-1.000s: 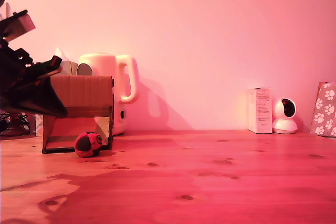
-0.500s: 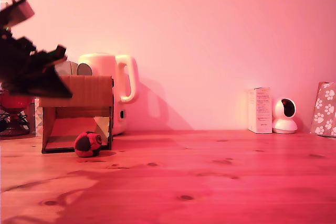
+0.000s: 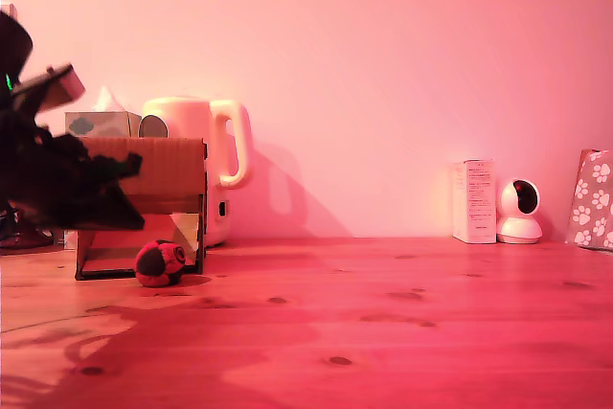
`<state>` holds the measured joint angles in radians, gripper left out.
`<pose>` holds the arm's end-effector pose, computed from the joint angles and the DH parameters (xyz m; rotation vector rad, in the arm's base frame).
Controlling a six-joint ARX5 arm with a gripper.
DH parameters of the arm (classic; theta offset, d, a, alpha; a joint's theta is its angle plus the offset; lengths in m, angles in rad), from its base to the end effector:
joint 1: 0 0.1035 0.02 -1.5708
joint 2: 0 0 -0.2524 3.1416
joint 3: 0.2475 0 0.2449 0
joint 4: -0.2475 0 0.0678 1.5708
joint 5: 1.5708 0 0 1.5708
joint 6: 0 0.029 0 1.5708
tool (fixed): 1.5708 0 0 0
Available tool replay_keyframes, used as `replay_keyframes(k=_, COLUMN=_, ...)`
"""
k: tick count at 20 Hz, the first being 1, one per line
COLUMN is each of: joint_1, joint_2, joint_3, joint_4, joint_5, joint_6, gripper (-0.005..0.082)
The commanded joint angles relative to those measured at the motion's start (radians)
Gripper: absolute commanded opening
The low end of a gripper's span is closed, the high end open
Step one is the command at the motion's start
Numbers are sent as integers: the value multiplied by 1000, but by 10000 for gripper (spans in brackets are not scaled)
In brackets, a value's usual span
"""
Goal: Drop the footbag into the cardboard dice tower
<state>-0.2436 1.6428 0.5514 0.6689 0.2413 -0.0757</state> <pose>0.2782 -0.0763 0.1329 -0.0726 0.4445 -0.4612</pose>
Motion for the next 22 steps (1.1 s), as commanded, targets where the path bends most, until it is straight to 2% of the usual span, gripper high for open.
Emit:
replay_keyframes(k=1, joint_1=1, joint_2=18, joint_3=-10, joint_4=36, joint_5=1, joint_6=-3, gripper=433)
replay_keyframes(k=2, joint_1=1, joint_2=20, joint_3=-9, joint_4=54, joint_5=-8, joint_6=-3, gripper=689)
replay_keyframes(k=3, joint_1=1, joint_2=20, joint_3=-6, joint_4=58, joint_5=-15, joint_6=-3, gripper=799)
replay_keyframes(k=4, joint_1=1, joint_2=20, joint_3=-6, joint_4=63, joint_5=-15, joint_6=2, gripper=753)
replay_keyframes(k=14, joint_1=2, joint_2=35, joint_3=27, joint_4=66, joint_5=-52, joint_6=5, gripper=752)
replay_keyframes(k=22, joint_1=5, joint_2=241, joint_3=189, joint_4=64, joint_5=-69, joint_6=9, gripper=752)
